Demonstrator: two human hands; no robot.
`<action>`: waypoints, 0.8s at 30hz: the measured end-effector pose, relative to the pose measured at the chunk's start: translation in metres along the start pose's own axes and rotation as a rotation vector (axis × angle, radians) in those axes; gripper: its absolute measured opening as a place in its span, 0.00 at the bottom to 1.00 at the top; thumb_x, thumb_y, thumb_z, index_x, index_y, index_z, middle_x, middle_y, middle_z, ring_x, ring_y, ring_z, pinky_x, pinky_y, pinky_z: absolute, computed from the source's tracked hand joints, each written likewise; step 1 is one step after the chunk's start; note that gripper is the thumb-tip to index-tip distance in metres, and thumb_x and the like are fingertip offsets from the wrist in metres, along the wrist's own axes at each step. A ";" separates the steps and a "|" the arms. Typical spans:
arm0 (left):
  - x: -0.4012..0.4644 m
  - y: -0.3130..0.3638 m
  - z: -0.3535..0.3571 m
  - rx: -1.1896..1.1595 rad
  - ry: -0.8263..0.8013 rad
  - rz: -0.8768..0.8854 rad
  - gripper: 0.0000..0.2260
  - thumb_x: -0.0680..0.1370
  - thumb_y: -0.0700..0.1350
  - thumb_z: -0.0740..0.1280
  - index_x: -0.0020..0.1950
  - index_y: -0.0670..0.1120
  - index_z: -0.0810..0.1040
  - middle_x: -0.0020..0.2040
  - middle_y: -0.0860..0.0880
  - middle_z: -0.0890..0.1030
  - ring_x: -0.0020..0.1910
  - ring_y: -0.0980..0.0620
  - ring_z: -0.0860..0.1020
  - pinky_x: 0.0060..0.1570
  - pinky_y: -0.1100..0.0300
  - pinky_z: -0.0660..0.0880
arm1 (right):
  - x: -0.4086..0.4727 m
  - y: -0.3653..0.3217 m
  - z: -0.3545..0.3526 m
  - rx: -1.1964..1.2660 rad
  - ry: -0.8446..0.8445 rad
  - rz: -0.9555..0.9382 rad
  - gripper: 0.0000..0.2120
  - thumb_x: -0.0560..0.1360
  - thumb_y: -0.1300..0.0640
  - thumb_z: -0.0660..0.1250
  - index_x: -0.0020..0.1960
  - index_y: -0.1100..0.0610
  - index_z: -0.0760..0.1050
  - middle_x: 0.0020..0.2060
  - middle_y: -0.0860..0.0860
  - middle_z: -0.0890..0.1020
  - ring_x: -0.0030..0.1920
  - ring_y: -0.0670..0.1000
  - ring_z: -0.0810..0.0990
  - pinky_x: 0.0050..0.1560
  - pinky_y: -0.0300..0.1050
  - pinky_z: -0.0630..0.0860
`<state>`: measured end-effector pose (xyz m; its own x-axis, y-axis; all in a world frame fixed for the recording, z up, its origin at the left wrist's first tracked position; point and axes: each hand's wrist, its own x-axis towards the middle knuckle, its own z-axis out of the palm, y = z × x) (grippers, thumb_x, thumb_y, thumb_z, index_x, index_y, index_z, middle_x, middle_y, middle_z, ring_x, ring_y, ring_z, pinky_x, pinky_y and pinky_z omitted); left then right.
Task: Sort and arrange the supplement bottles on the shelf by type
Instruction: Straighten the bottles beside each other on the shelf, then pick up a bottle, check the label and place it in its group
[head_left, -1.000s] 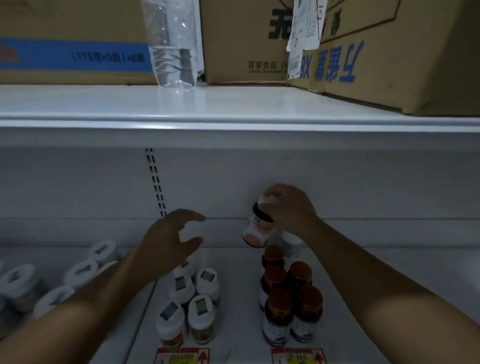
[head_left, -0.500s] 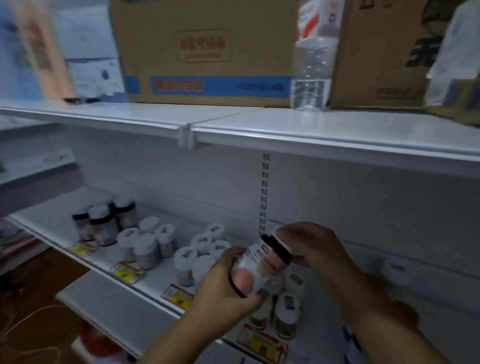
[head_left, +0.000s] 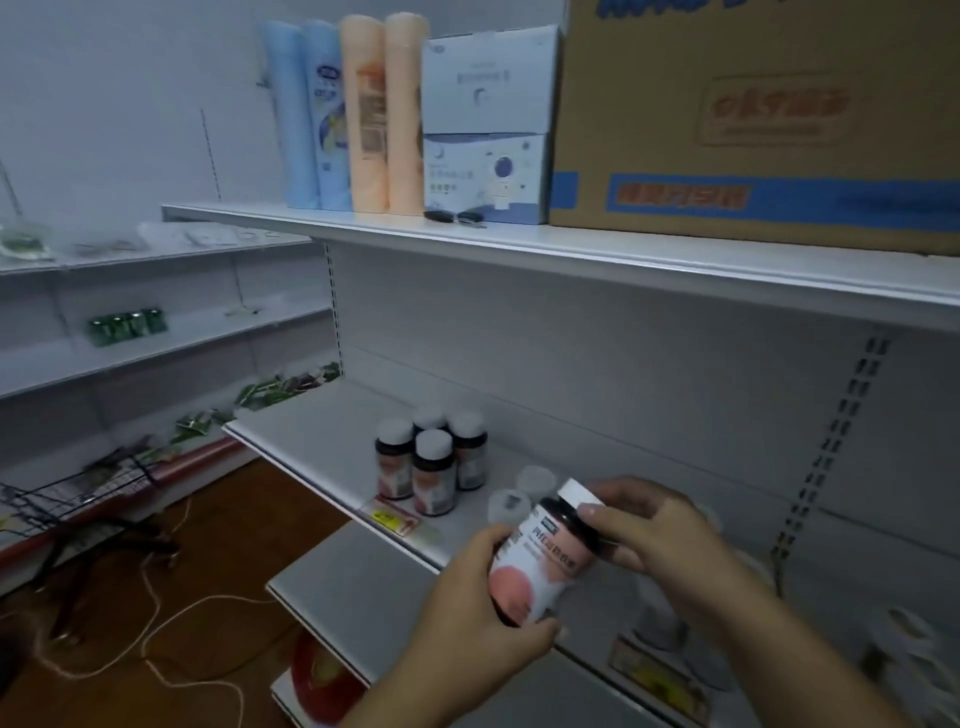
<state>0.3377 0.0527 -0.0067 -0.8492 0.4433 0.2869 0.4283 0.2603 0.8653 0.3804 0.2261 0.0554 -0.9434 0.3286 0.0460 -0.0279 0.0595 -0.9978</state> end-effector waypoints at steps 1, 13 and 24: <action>0.005 -0.008 -0.015 0.011 -0.018 0.003 0.27 0.58 0.52 0.76 0.54 0.65 0.70 0.47 0.64 0.76 0.42 0.60 0.79 0.40 0.59 0.80 | 0.006 -0.001 0.014 0.006 0.001 0.006 0.05 0.71 0.63 0.69 0.46 0.60 0.81 0.43 0.56 0.85 0.45 0.55 0.83 0.50 0.53 0.78; 0.138 -0.034 -0.094 0.225 -0.138 0.220 0.19 0.64 0.55 0.69 0.53 0.61 0.70 0.46 0.57 0.78 0.43 0.61 0.77 0.41 0.59 0.78 | 0.116 -0.026 0.076 -0.040 0.134 -0.177 0.07 0.68 0.59 0.73 0.41 0.47 0.82 0.39 0.43 0.85 0.41 0.43 0.84 0.35 0.31 0.76; 0.276 -0.068 -0.139 0.220 -0.229 0.151 0.16 0.73 0.53 0.69 0.56 0.65 0.68 0.48 0.66 0.74 0.39 0.75 0.72 0.38 0.78 0.68 | 0.258 -0.039 0.118 -0.302 0.234 -0.412 0.08 0.66 0.54 0.75 0.45 0.47 0.81 0.42 0.42 0.82 0.44 0.41 0.80 0.45 0.35 0.76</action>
<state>0.0313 0.0383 0.0705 -0.6909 0.6651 0.2835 0.6210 0.3451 0.7038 0.0991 0.1973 0.1007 -0.7748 0.4197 0.4728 -0.2503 0.4830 -0.8391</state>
